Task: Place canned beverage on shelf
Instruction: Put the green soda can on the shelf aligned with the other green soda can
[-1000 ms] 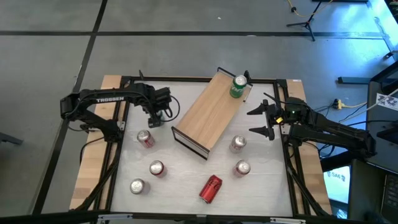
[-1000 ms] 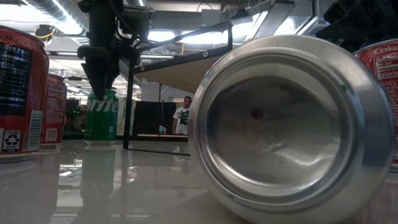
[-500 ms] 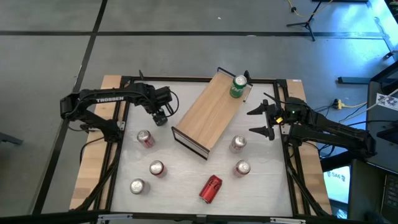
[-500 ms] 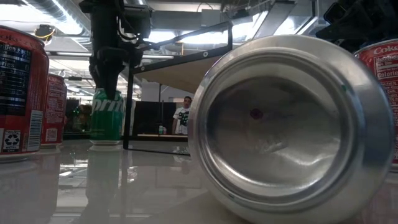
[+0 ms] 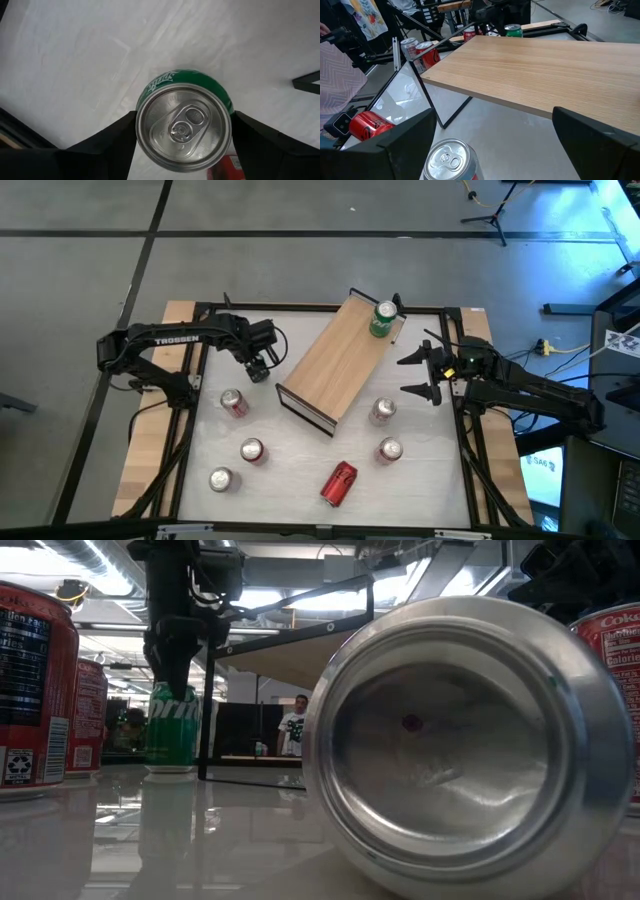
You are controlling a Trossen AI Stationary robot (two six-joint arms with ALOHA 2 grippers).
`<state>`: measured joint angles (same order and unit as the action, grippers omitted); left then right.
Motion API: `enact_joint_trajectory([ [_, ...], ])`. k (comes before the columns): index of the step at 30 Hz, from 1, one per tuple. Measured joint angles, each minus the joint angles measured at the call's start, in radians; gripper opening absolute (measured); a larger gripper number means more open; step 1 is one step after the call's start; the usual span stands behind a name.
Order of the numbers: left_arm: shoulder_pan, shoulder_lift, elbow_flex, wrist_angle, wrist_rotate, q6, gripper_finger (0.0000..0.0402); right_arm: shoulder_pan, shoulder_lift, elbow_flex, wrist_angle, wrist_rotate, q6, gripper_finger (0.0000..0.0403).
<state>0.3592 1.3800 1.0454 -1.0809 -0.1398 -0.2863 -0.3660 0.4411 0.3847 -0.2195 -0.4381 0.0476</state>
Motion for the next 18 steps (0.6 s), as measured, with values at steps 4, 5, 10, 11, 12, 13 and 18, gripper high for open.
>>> enact_joint_trajectory([
  [4,0.000,0.000,0.000,0.000,0.006,0.000,0.0278,0.000,0.000,0.000,0.000,0.000,0.000,0.0392],
  [5,0.000,0.000,-0.001,0.000,0.007,0.000,0.0286,0.000,0.000,0.000,0.000,0.000,0.000,0.0392],
  [10,0.000,0.003,-0.003,-0.002,0.022,0.005,0.0336,0.000,0.000,0.000,0.000,0.000,0.000,0.0392],
  [11,0.000,0.003,-0.003,-0.001,0.021,0.005,0.0345,0.000,0.000,0.000,0.000,0.000,0.000,0.0392],
  [12,0.000,0.003,-0.003,0.000,0.022,0.006,0.0352,0.000,0.000,0.000,0.000,0.000,0.000,0.0392],
  [13,0.000,0.003,-0.003,-0.001,0.021,0.009,0.0358,0.000,0.000,0.000,0.000,0.000,0.000,0.0392],
  [18,0.000,0.003,-0.003,-0.001,0.019,0.121,0.0369,0.000,0.000,0.000,0.000,0.009,0.000,0.0392],
])
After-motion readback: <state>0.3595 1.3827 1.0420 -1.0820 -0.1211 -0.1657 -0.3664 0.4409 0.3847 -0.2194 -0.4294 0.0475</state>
